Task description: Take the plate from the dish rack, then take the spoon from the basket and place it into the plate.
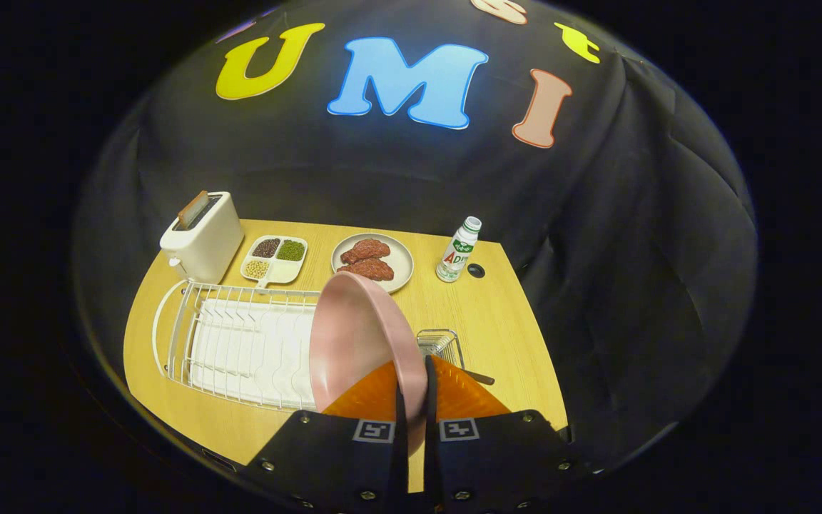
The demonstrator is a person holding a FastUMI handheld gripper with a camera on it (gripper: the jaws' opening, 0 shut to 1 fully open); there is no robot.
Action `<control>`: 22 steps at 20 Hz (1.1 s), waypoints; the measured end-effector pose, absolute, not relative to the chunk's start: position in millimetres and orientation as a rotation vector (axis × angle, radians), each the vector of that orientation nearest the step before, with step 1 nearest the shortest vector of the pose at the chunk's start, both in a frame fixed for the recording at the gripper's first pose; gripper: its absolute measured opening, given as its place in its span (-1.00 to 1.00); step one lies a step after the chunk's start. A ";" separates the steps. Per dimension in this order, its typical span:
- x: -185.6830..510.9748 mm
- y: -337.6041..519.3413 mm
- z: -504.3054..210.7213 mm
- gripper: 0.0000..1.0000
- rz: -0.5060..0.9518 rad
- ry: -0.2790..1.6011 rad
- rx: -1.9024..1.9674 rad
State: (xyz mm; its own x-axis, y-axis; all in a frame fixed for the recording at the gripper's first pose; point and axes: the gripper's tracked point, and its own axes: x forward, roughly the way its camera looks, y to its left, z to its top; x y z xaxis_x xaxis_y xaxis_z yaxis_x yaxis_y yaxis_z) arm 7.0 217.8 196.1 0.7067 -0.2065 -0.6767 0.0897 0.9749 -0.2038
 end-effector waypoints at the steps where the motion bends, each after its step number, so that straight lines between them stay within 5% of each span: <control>1: -0.3 211.6 194.9 -0.83 -0.157 0.772 -0.151; 22: -107.5 157.1 87.2 -0.83 0.023 0.977 0.055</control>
